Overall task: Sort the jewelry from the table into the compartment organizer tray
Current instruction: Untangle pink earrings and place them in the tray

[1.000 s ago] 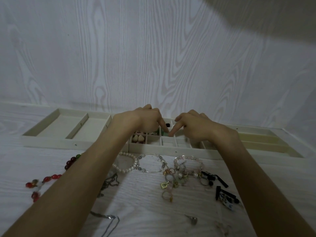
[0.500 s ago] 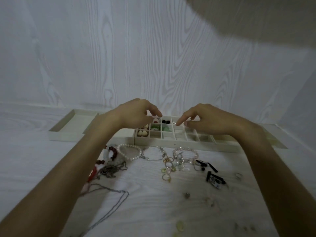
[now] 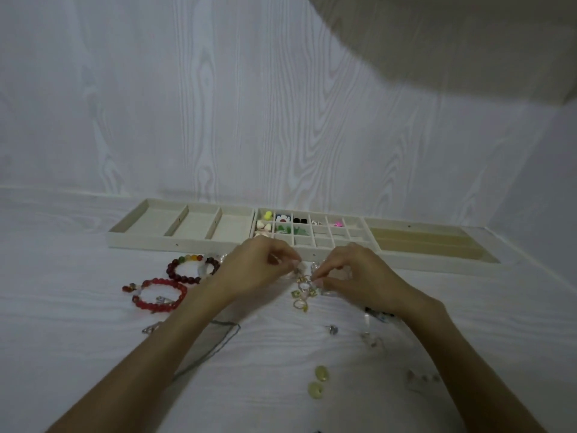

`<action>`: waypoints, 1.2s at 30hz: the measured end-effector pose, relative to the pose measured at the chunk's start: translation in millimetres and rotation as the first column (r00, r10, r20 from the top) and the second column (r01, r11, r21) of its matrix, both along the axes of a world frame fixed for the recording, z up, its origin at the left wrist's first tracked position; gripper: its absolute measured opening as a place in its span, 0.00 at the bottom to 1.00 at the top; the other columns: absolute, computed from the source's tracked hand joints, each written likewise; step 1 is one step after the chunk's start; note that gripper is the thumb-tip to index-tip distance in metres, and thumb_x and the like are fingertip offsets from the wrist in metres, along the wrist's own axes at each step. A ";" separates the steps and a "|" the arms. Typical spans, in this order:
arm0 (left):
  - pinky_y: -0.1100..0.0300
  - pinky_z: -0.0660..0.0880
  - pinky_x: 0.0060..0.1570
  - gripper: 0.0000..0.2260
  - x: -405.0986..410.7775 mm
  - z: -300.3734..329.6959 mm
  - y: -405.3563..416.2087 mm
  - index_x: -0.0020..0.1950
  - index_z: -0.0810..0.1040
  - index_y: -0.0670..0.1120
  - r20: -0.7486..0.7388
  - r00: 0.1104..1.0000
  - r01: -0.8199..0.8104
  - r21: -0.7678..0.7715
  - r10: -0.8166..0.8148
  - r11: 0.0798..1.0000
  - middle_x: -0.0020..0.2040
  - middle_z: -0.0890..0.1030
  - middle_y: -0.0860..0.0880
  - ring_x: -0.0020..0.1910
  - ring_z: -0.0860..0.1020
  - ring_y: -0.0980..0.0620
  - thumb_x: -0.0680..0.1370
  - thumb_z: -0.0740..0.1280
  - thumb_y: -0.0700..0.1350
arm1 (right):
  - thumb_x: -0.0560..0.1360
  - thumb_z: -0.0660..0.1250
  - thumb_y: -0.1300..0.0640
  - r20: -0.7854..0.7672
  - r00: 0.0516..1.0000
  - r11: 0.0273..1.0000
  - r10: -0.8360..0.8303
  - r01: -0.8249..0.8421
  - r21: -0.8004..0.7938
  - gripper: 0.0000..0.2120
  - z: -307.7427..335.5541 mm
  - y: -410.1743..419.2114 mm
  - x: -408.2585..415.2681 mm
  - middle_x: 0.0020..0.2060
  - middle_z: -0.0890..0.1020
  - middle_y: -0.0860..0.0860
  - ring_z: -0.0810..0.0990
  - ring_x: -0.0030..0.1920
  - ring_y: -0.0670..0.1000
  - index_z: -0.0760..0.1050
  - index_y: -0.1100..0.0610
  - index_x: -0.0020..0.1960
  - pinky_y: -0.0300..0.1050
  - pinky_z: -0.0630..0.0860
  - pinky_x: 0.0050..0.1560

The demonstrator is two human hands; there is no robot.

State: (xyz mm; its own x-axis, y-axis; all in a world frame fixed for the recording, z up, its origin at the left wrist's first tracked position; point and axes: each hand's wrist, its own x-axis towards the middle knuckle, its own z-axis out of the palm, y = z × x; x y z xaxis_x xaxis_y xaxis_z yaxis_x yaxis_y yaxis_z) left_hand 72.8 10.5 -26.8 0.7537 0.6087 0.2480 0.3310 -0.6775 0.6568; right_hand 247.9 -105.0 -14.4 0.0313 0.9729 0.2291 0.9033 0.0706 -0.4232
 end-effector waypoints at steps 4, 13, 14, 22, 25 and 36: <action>0.53 0.77 0.52 0.06 2.7 -7.2 -0.4 0.51 0.83 0.51 0.005 0.998 0.065 -0.028 -0.065 0.997 0.46 0.83 0.57 0.45 0.79 0.59 0.77 0.67 0.47 | 0.74 0.68 0.48 0.188 0.982 1.000 -0.017 0.020 -0.014 0.09 -8.6 -0.1 -3.8 0.46 0.76 0.41 0.69 0.48 0.44 0.80 0.38 0.53 0.39 0.66 0.45; 0.58 0.76 0.52 0.09 2.4 -11.9 -3.8 0.55 0.83 0.52 -0.132 0.986 0.093 -0.036 -0.097 0.995 0.50 0.83 0.57 0.46 0.79 0.58 0.79 0.63 0.47 | 0.71 0.71 0.48 0.208 0.977 0.999 -0.048 0.047 0.008 0.04 -9.3 -1.6 -8.2 0.46 0.76 0.40 0.68 0.48 0.43 0.81 0.41 0.46 0.40 0.65 0.47; 0.57 0.76 0.52 0.09 1.9 -11.4 -3.7 0.54 0.83 0.52 -0.137 0.986 0.093 -0.035 -0.097 0.995 0.49 0.84 0.57 0.46 0.79 0.59 0.79 0.63 0.47 | 0.72 0.71 0.47 0.201 0.979 0.999 -0.041 0.042 -0.001 0.04 -9.9 -1.5 -8.5 0.46 0.76 0.40 0.68 0.48 0.43 0.81 0.41 0.46 0.41 0.66 0.48; 0.58 0.74 0.55 0.11 1.4 -7.9 -6.2 0.57 0.81 0.51 -0.058 0.993 0.102 -0.037 -0.104 0.994 0.51 0.82 0.57 0.50 0.78 0.58 0.81 0.60 0.47 | 0.73 0.69 0.49 -0.020 0.999 0.999 -0.031 0.031 -0.015 0.01 -6.3 -3.5 -2.3 0.42 0.79 0.40 0.73 0.45 0.40 0.79 0.43 0.44 0.38 0.71 0.46; 0.68 0.73 0.49 0.13 2.4 -1.0 -10.7 0.59 0.80 0.45 0.065 0.983 0.180 -0.178 -0.170 0.968 0.49 0.82 0.52 0.47 0.79 0.62 0.82 0.58 0.44 | 0.76 0.67 0.53 -0.203 0.979 0.999 -0.034 0.032 -0.013 0.02 -0.4 -3.9 -4.8 0.41 0.81 0.42 0.77 0.42 0.40 0.79 0.48 0.46 0.31 0.71 0.43; 0.72 0.71 0.37 0.09 6.4 7.6 -8.5 0.57 0.79 0.56 0.145 0.972 0.228 -0.374 -0.186 0.899 0.46 0.84 0.56 0.45 0.80 0.60 0.79 0.63 0.46 | 0.75 0.68 0.56 -0.651 0.749 0.990 -0.120 0.137 -0.025 0.07 14.7 -8.2 -6.6 0.38 0.85 0.52 0.81 0.36 0.47 0.81 0.58 0.49 0.35 0.76 0.37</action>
